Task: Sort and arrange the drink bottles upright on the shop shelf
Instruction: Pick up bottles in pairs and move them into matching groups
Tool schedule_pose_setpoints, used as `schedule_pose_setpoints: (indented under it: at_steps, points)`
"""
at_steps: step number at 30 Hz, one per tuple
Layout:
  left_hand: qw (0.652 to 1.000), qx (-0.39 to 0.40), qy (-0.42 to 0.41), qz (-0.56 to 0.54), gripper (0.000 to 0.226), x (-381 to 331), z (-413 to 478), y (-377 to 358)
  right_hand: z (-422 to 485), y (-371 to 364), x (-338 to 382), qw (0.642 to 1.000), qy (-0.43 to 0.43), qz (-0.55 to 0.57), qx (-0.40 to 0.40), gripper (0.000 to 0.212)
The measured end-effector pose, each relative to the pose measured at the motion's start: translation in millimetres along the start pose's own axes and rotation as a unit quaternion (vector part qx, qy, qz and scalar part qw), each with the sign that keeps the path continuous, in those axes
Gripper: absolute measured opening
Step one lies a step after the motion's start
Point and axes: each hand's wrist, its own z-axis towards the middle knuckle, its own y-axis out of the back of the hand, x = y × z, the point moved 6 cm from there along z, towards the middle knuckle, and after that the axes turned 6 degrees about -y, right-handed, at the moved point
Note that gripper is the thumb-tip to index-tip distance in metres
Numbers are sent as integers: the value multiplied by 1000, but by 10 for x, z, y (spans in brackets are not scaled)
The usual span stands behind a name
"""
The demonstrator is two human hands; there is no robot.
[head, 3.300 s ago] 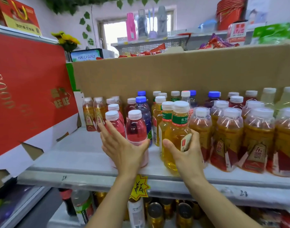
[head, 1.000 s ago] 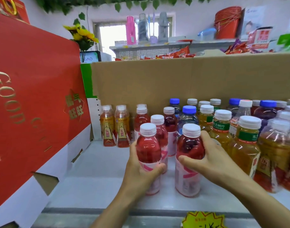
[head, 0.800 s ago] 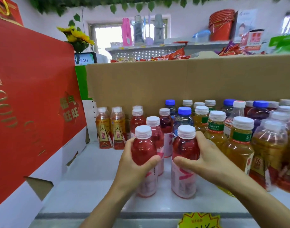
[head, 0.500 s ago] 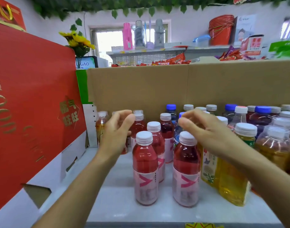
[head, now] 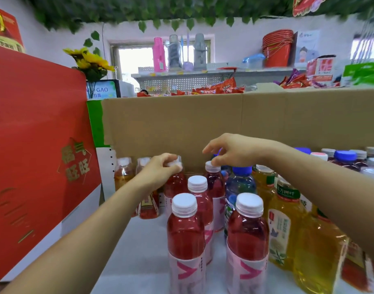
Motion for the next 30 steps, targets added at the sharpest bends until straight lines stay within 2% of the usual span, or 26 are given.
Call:
schedule_pose_setpoints:
  at_steps: [5, 8, 11, 15, 19, 23, 25, 30]
  points:
    - [1000, -15, 0, 6, 37, 107, 80, -72, 283, -179, -71, 993, -25, -96, 63, 43]
    - [999, -13, -23, 37, 32, 108, 102, -73, 374, -220, -101, 994, -21, -82, 73, 34]
    - [998, 25, -43, 44, 33, 88, 75, -78, 421, -205, -122, 995, -3, -55, 84, 29]
    - [993, 57, -66, 75, 31, 28, 68, -98, 369, -144, -123, 994, 8, -30, 106, 32]
    - [991, 78, -59, 93, 32, -104, 178, -117, 131, 126, -217, 993, -32, -14, 110, 35]
    - [984, 81, -109, 111, 34, -469, 400, -186, -223, 189, -388, 982, -37, -46, 177, 37]
    - [980, 106, -122, 120, 37, -637, 521, -311, -302, 170, -420, 984, -31, -44, 168, 43]
    - [961, 183, -107, 177, 52, -867, 782, -736, -343, 115, -454, 995, -17, -50, 82, 47]
